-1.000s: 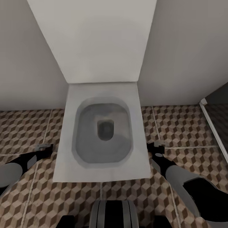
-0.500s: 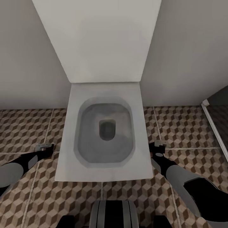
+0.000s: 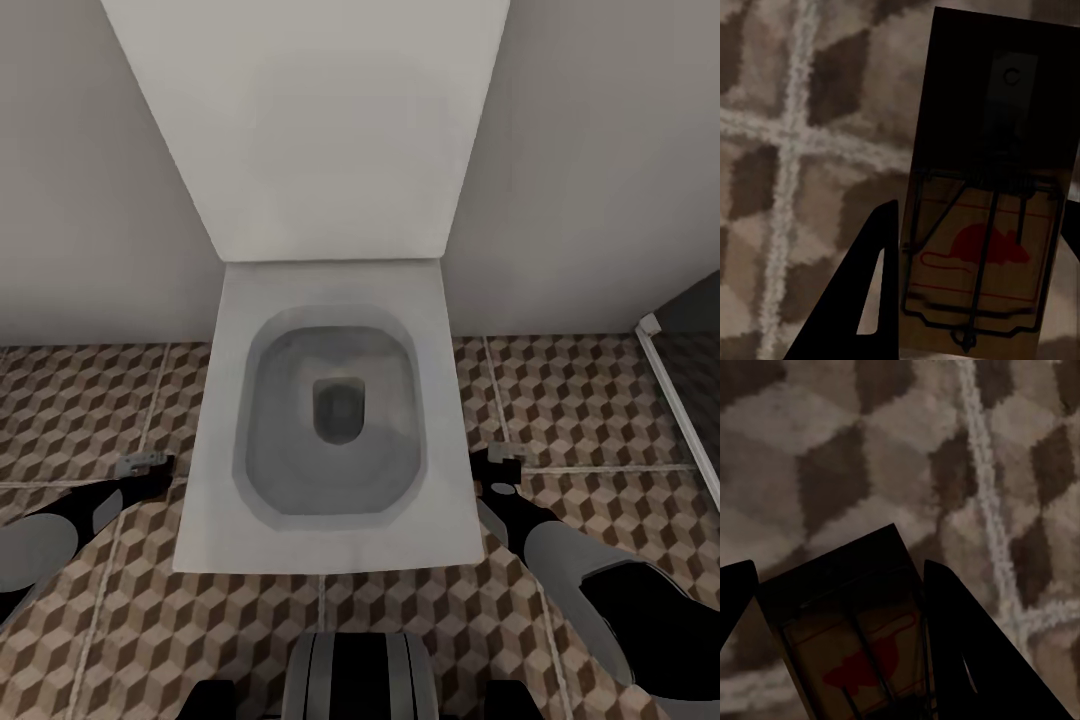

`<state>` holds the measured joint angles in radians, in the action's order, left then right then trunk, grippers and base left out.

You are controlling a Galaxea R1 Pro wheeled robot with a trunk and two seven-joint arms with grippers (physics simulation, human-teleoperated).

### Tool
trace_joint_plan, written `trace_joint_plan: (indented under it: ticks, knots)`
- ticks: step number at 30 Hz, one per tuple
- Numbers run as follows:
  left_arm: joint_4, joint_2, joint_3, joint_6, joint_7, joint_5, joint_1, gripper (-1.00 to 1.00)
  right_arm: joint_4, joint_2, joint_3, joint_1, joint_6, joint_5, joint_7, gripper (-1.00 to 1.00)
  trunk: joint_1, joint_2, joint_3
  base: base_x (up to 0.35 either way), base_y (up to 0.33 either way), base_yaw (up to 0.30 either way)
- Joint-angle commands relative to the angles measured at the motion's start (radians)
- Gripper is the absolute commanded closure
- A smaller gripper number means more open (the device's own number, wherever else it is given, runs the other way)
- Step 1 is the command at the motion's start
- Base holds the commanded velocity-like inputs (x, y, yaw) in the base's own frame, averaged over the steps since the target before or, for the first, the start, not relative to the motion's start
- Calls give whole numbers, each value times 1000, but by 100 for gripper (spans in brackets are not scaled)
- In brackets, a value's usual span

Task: Take the four mousetraps from the cabinet in the bathroom and place them on the bathroom floor. Make sure all four end up on the same floor surface, and ensure that at least two of them are either under or directly next to the same bathroom sink.

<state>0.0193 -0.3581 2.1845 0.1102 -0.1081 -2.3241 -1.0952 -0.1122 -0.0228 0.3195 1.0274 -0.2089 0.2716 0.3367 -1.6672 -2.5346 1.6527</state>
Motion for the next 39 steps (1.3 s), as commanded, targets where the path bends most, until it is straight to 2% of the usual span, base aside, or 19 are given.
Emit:
trace_joint_plan:
  ticks: [1, 20, 21, 39]
  knots:
    - [2, 0, 7, 6, -8, -11, 0, 100, 0, 0, 9, 0, -4, 12, 2, 100, 0, 0, 0, 0, 0, 0]
    - [4, -1, 6, 5, -9, -11, 0, 100, 2, 0, 9, 0, -28, 12, 1, 100, 0, 0, 0, 0, 0, 0]
    - [4, -1, 6, 6, -9, -11, 0, 100, 2, 0, 9, 0, -28, 12, 1, -100, 0, 0, 0, 0, 0, 0]
    - [4, -1, 6, 6, -8, -11, 0, 100, 2, -1, 7, 0, -29, 14, 1, -100, 0, 0, 0, 0, 0, 0]
